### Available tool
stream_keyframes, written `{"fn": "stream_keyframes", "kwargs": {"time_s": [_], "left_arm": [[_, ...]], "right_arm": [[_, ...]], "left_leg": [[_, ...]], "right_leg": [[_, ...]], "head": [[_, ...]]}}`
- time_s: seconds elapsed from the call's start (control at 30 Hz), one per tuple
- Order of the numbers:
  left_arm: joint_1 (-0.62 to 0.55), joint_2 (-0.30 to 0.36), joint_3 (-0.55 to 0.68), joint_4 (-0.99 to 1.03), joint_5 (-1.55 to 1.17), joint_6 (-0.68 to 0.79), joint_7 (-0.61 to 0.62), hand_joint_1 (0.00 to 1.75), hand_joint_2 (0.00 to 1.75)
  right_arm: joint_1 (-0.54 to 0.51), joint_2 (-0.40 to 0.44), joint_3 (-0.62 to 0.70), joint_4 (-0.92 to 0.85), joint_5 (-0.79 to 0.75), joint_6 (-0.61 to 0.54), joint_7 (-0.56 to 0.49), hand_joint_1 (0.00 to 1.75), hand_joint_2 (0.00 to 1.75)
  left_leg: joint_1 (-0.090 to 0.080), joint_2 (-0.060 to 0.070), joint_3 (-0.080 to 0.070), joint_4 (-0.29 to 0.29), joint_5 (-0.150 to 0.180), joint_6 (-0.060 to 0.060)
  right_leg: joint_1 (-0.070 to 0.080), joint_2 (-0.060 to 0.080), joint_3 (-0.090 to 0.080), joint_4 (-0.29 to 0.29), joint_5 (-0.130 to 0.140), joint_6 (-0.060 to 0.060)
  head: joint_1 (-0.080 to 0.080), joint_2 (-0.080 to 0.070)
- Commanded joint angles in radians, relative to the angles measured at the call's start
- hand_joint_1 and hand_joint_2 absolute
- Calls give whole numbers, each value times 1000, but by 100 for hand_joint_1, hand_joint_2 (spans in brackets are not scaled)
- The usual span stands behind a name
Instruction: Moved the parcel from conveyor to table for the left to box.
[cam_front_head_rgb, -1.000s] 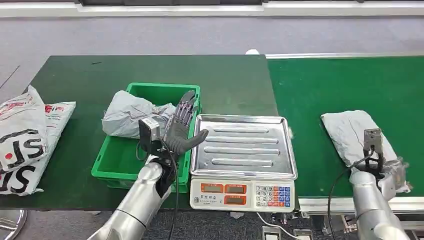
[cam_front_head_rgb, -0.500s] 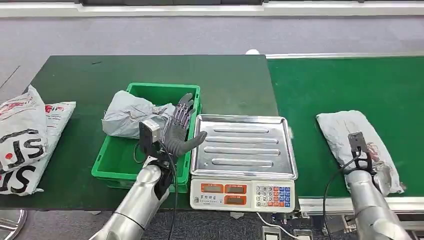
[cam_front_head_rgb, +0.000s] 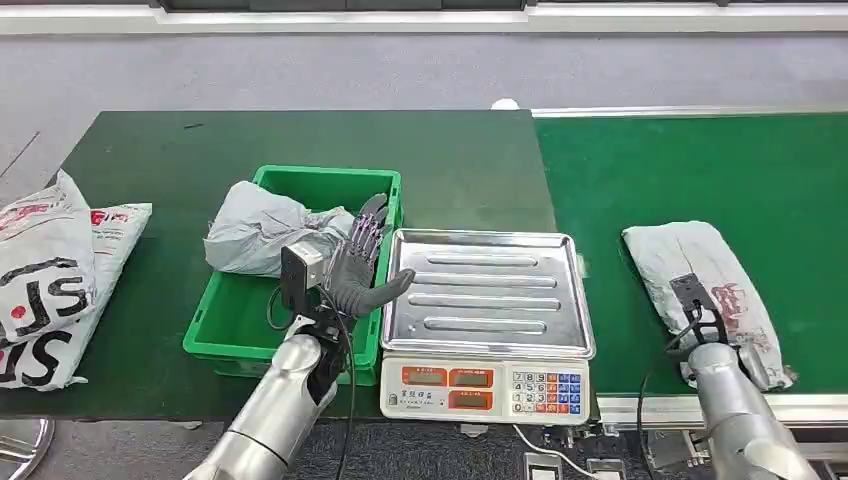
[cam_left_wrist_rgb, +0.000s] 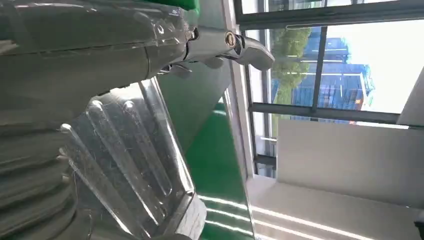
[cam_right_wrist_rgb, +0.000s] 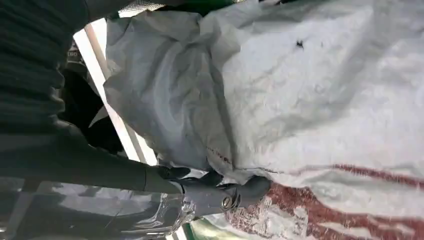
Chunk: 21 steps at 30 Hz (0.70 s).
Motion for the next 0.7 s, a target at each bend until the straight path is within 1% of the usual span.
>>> {"fn": "stream_keyframes", "kwargs": {"time_s": [0.03, 0.07, 0.13, 0.27, 0.3, 0.43, 0.5, 0.53, 0.57, 0.6, 0.63, 0.67, 0.7], "left_arm": [[-10, 24, -7, 37, -8, 7, 4, 0, 175], [-10, 24, -7, 37, -8, 7, 4, 0, 175], [-9, 24, -7, 37, -8, 7, 4, 0, 175], [-8, 24, -5, 43, -15, 14, 10, 0, 175], [-8, 25, -3, 44, -13, 13, 10, 0, 175], [1, 26, 2, 32, -10, 14, 10, 0, 175], [9, 27, 3, 18, -10, 17, 13, 0, 175], [13, 28, 4, 13, -9, 18, 15, 0, 175], [13, 29, 4, 13, -9, 18, 15, 0, 175], [13, 29, 4, 13, -9, 18, 15, 0, 175], [15, 30, 4, 8, -9, 17, 16, 0, 175], [19, 32, 6, -1, -10, 23, 16, 0, 175], [27, 36, 9, -15, -9, 27, 16, 0, 175]], "right_arm": [[-34, 43, 10, 74, 21, 55, -16, 175, 175], [-34, 43, 10, 74, 21, 55, -16, 175, 175], [-34, 43, 9, 74, 21, 57, -16, 175, 175], [-38, 52, -10, 67, 32, 71, -49, 175, 175], [-39, 53, -15, 65, 31, 72, -56, 175, 175], [-39, 55, -31, 49, 27, 47, -76, 175, 175], [-42, 59, -41, 35, 22, 28, -108, 175, 175], [-46, 63, -44, 29, 20, 18, -121, 175, 175], [-48, 63, -44, 29, 20, 19, -121, 175, 175], [-49, 63, -44, 28, 20, 20, -121, 175, 175], [-48, 64, -47, 24, 18, 14, -125, 175, 175], [-49, 71, -63, 6, 0, -34, -165, 175, 175], [-55, 79, -77, -17, -16, -98, -207, 175, 175]], "left_leg": [[1, 5, 6, -3, -1, -1], [1, 4, 3, -1, -1, -1], [1, 5, 4, -2, -1, -1], [1, 3, 2, -1, -1, -1], [1, 5, 4, -2, -1, -1], [1, 5, 4, -2, -1, -1], [0, 4, 3, -1, -1, -1], [1, 5, 5, -2, -1, -1], [0, 4, 2, -1, -1, -1], [1, 5, 4, -2, -1, -1], [1, 4, 3, -1, -1, -1], [1, 6, 5, -2, -1, -1], [1, 5, 3, -1, -1, -1]], "right_leg": [[1, 4, 5, -4, 1, -2], [1, 3, 2, -2, 0, -1], [1, 4, 4, -3, 1, -2], [1, 3, 2, -1, 0, -1], [1, 4, 3, -2, 1, -2], [1, 4, 3, -2, 1, -2], [1, 3, 2, -1, 0, -1], [1, 4, 3, -2, 0, -2], [1, 3, 1, -1, 0, -1], [1, 4, 3, -2, 0, -2], [1, 4, 2, -1, 0, -1], [1, 5, 3, -2, 0, -2], [1, 4, 2, -1, 0, -1]], "head": [[0, 0], [0, 0], [0, 0], [0, 0], [0, 0], [0, 0], [0, 0], [0, 0], [0, 0], [0, 0], [0, 0], [0, 0], [0, 0]]}}
